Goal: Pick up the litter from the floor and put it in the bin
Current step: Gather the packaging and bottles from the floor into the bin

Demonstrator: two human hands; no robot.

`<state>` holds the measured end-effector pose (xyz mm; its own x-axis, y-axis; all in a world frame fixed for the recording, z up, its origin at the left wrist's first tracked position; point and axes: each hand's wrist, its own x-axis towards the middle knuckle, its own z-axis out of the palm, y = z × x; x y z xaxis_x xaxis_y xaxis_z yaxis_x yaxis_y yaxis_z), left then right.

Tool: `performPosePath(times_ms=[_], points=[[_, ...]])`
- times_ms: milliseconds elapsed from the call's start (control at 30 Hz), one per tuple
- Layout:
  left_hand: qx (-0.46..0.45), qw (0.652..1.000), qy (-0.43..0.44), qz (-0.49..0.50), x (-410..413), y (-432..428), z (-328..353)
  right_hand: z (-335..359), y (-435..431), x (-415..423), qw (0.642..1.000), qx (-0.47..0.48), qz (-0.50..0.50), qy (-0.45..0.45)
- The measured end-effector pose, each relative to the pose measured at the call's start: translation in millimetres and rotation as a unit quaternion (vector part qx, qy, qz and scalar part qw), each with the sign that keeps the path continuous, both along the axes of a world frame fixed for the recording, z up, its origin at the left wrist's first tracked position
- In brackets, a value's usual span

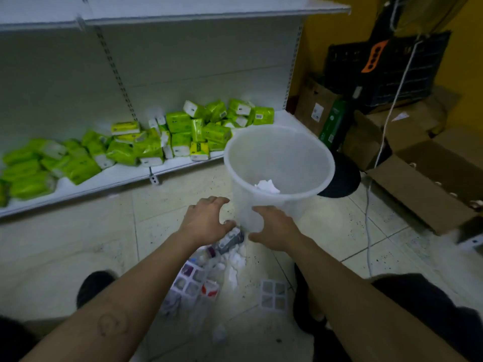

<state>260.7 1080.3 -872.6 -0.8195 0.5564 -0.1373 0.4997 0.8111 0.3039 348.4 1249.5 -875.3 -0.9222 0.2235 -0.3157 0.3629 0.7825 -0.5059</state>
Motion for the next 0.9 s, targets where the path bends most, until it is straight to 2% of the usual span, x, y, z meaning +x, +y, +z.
performPosePath(times_ms=[133,300,500,667,767,900], points=[[-0.012,0.997,-0.067,0.036,14,-36,-39,-42,-31,16,0.997,-0.039,-0.008,-0.068],[-0.044,0.980,-0.166,0.098,30,-81,-104,-96,-39,13,0.981,-0.027,0.015,-0.193],[-0.064,0.944,-0.270,0.180,43,-117,-186,-155,-44,-11,0.970,-0.016,-0.004,-0.242],[-0.070,0.953,-0.226,0.188,18,-112,-229,-212,-44,-16,0.954,-0.011,0.001,-0.300],[-0.093,0.945,-0.239,0.203,-3,-101,-256,-243,-38,-16,0.946,-0.024,-0.032,-0.321],[-0.039,0.914,-0.238,0.326,-9,-92,-287,-282,-25,-3,0.925,-0.053,-0.153,-0.345]])
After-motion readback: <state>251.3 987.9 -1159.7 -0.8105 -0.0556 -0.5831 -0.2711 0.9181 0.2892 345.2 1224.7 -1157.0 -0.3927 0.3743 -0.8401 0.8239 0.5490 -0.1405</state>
